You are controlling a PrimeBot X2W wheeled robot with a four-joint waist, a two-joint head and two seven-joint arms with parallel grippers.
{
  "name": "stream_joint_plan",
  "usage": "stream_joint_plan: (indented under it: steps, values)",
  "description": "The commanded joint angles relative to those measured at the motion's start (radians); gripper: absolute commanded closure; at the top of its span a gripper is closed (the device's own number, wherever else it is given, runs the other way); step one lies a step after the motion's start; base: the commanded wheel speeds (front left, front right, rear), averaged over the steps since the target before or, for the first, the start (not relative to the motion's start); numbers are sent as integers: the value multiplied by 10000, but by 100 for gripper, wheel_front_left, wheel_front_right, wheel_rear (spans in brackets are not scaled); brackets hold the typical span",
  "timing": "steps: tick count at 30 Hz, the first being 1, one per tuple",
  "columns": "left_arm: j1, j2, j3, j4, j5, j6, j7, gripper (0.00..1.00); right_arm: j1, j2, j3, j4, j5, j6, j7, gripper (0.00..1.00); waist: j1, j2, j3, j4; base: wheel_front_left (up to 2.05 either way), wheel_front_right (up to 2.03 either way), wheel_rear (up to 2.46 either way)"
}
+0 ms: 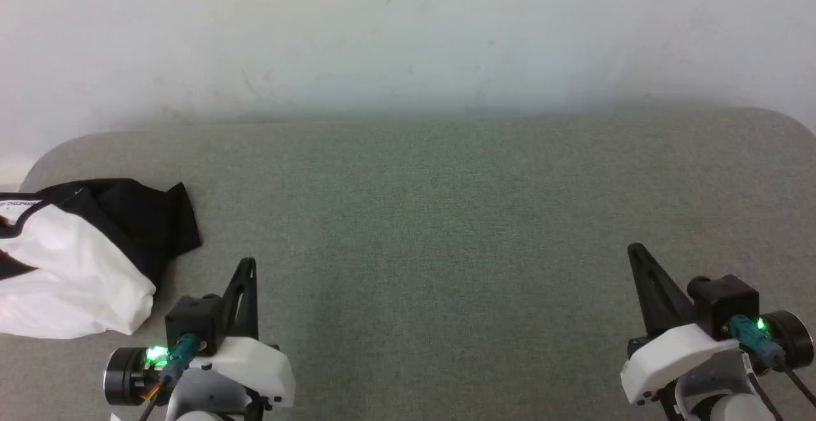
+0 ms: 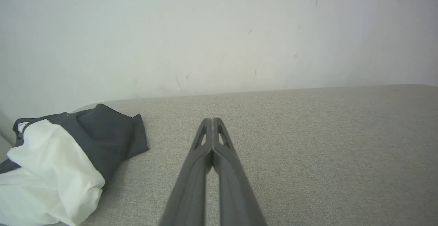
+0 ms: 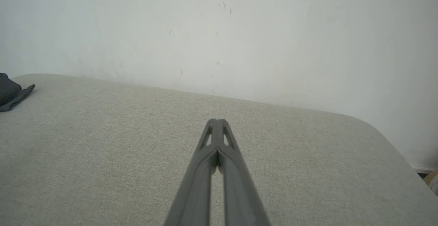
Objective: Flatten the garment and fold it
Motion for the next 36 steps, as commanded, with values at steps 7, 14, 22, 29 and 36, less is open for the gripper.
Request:
stream_joint_plan:
  steps: [7, 14, 22, 29, 36]
  values:
    - [-124, -3, 41, -51, 66, -81, 3, 100, -145, 36, -1, -60, -74, -19, 5, 100, 0, 0, 0, 0, 0, 0, 0]
    - [-124, -3, 41, -51, 66, -81, 3, 100, -145, 36, -1, -60, -74, -19, 5, 100, 0, 0, 0, 0, 0, 0, 0]
    - [-124, -3, 41, -51, 66, -81, 3, 100, -145, 36, -1, -60, -74, -19, 5, 100, 0, 0, 0, 0, 0, 0, 0]
    - [-124, -3, 41, -51, 66, -81, 3, 100, -145, 36, -1, -60, -74, -19, 5, 100, 0, 0, 0, 0, 0, 0, 0]
    - [3, 2, -12, 10, -3, 8, -2, 0, 14, -6, 0, 16, 5, 2, -2, 0, 0, 0, 0, 0, 0, 0, 0]
